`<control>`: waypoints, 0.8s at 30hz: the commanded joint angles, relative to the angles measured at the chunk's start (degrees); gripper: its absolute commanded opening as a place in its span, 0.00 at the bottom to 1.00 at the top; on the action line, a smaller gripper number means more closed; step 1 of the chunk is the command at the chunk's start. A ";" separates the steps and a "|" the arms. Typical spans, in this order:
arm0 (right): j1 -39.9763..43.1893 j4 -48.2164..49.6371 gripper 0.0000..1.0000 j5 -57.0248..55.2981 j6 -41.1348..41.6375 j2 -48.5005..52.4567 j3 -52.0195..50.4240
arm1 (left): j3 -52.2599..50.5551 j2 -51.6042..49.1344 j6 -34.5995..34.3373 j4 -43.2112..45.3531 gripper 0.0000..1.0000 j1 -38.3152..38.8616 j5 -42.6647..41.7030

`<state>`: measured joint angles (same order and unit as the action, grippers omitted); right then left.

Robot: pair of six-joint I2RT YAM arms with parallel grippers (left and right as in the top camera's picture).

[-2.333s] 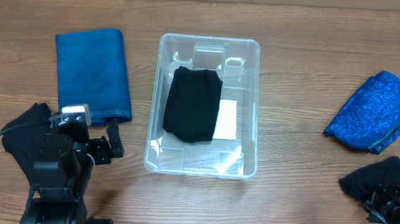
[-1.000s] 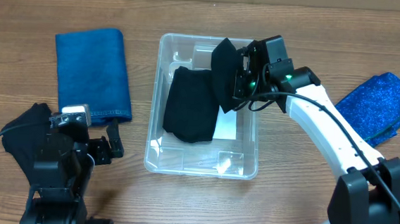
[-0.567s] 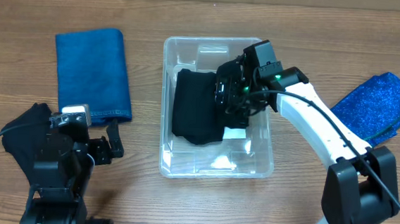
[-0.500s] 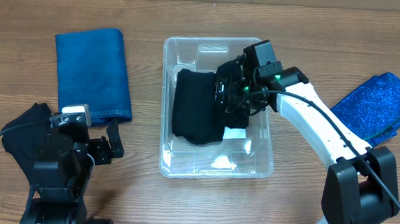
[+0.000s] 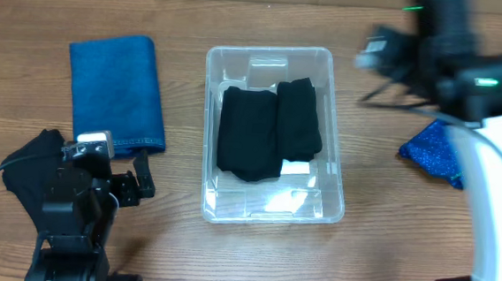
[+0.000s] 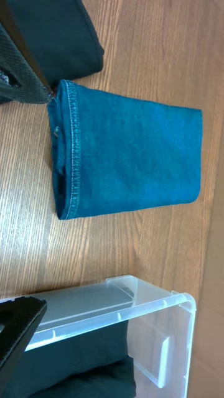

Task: Pack container
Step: 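Reach the right gripper to the sparkly blue cloth and grasp it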

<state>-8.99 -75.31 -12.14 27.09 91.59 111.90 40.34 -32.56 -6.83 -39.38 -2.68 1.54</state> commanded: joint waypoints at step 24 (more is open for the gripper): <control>50.60 43.82 1.00 33.24 -7.65 15.93 -49.11 | 1.40 -0.07 1.25 0.17 1.00 -0.31 0.33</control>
<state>41.28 -33.08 15.86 19.70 106.69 64.25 40.34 -32.56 -6.85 -39.44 -2.68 1.56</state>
